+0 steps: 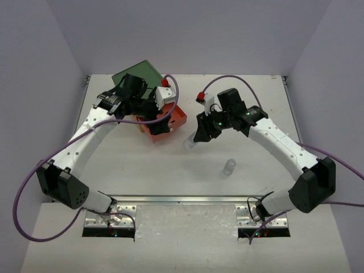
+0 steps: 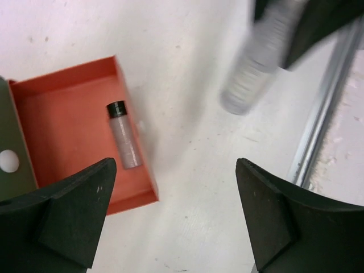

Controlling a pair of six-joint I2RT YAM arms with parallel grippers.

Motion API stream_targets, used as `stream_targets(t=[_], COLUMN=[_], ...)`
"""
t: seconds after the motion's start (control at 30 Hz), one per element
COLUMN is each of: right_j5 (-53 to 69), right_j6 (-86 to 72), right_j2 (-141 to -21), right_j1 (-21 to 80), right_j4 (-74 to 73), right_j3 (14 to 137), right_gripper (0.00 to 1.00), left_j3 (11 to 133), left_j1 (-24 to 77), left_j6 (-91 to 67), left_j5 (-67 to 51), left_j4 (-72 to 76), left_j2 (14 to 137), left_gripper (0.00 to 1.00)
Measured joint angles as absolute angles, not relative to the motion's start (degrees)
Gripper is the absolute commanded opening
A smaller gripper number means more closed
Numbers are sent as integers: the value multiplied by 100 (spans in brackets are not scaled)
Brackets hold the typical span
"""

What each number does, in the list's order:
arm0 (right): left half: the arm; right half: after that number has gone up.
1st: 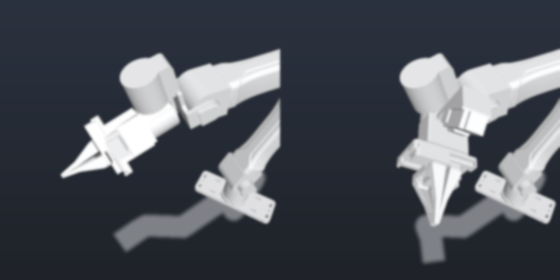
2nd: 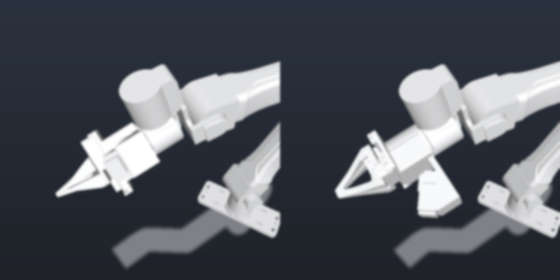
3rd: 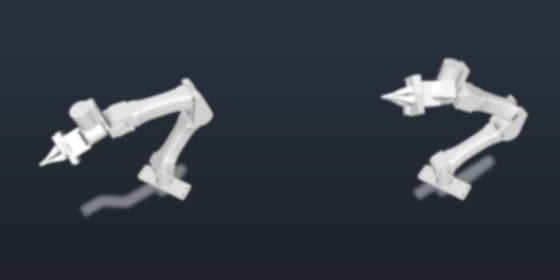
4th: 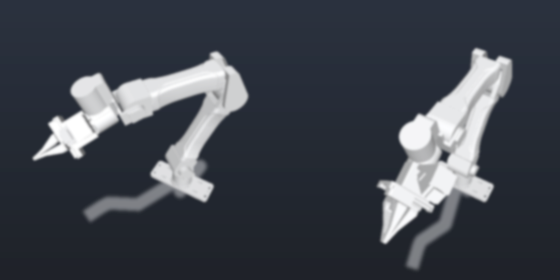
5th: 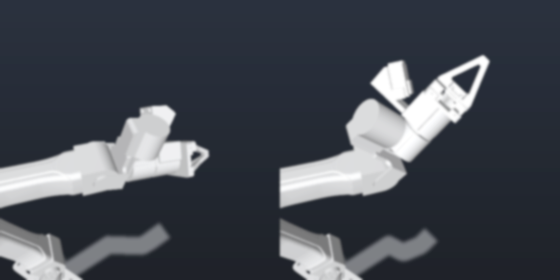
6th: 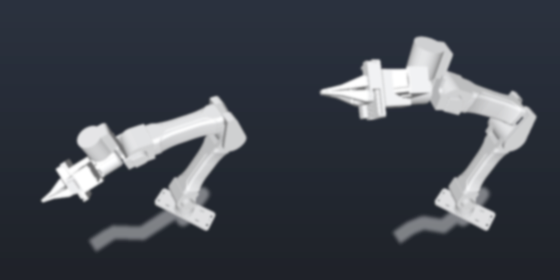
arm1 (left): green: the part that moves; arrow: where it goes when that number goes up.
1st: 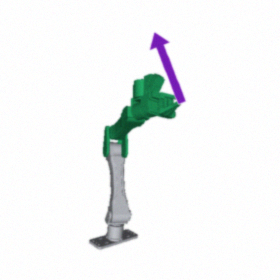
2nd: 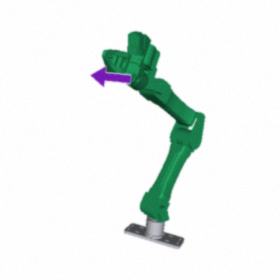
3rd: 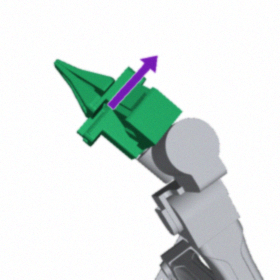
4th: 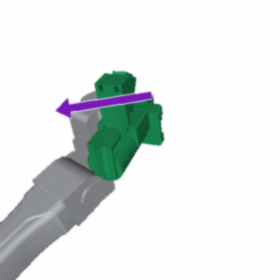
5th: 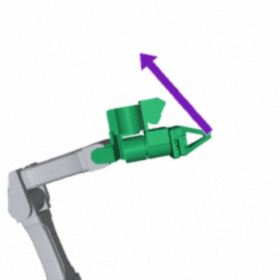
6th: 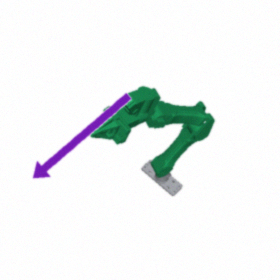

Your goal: Organize the makeup

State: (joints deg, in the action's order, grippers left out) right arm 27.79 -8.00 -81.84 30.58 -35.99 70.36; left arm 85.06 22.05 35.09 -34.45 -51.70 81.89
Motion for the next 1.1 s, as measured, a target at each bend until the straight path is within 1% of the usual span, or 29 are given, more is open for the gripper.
stream_targets(t=[0.13, 0.37, 0.47, 0.53, 0.57, 0.63, 0.7, 0.73, 0.77, 0.8, 0.83, 0.87, 0.9, 0.93, 0.97, 1.0, 1.03, 1.1], right_j5=[3374, 4261, 4469, 4564, 4603, 4693, 4762, 4783, 4788, 4789, 4785, 4778, 4766, 4746, 4726, 4705, 4684, 4439], right_j6=[-1089, -1776, -2034, -2181, -2248, -2361, -2453, -2486, -2504, -2514, -2521, -2531, -2536, -2564, -2571, -2587, -2608, -2659], right_j2=[-8277, -8809, -8913, -8917, -8917, -8917, -8917, -8917, -8917, -8917, -8917, -8917, -8917, -8917, -8917, -8916, -8915, -8909], right_j1=[2898, 2988, 2985, 2980, 2980, 2980, 2980, 2980, 2980, 2978, 2973, 2966, 2961, 2961, 2961, 2961, 2961, 2935], right_j4=[-3253, -2687, -2436, -2299, -2215, -2086, -1988, -1949, -1932, -1915, -1893, -1864, -1836, -1815, -1801, -1792, -1786, -1824], right_j3=[7369, 7684, 7744, 7751, 7752, 7752, 7752, 7752, 7752, 7752, 7752, 7752, 7752, 7752, 7752, 7752, 7752, 7746], right_gripper=[0, 0, 0, 0, 0, 0, 0, 0, 0, 3, 10, 47, 67, 70, 82, 96, 99, 99], left_j3=[8367, 8033, 7924, 7891, 7878, 7869, 7867, 7867, 7867, 7867, 7867, 7867, 7867, 7869, 7870, 7871, 7874, 7945], left_j1=[2293, 2671, 2763, 2778, 2783, 2785, 2796, 2803, 2808, 2811, 2814, 2818, 2822, 2826, 2841, 2846, 2847, 2847], left_j6=[3744, 3887, 3863, 3850, 3842, 3825, 3774, 3743, 3710, 3688, 3656, 3601, 3557, 3514, 3474, 3438, 3403, 3299], left_j5=[-3954, -3929, -3800, -3740, -3713, -3654, -3566, -3521, -3472, -3437, -3403, -3363, -3317, -3257, -3135, -3020, -2911, -2506], left_j4=[-5115, -4957, -4884, -4853, -4830, -4787, -4739, -4716, -4691, -4668, -4638, -4597, -4568, -4543, -4513, -4494, -4480, -4507], left_j2=[7658, 7719, 7785, 7808, 7811, 7811, 7811, 7811, 7812, 7813, 7813, 7813, 7813, 7813, 7818, 7841, 7868, 8009], left_gripper=[89, 90, 89, 86, 76, 48, 30, 20, 13, 7, 1, 0, 0, 0, 0, 0, 0, 0])
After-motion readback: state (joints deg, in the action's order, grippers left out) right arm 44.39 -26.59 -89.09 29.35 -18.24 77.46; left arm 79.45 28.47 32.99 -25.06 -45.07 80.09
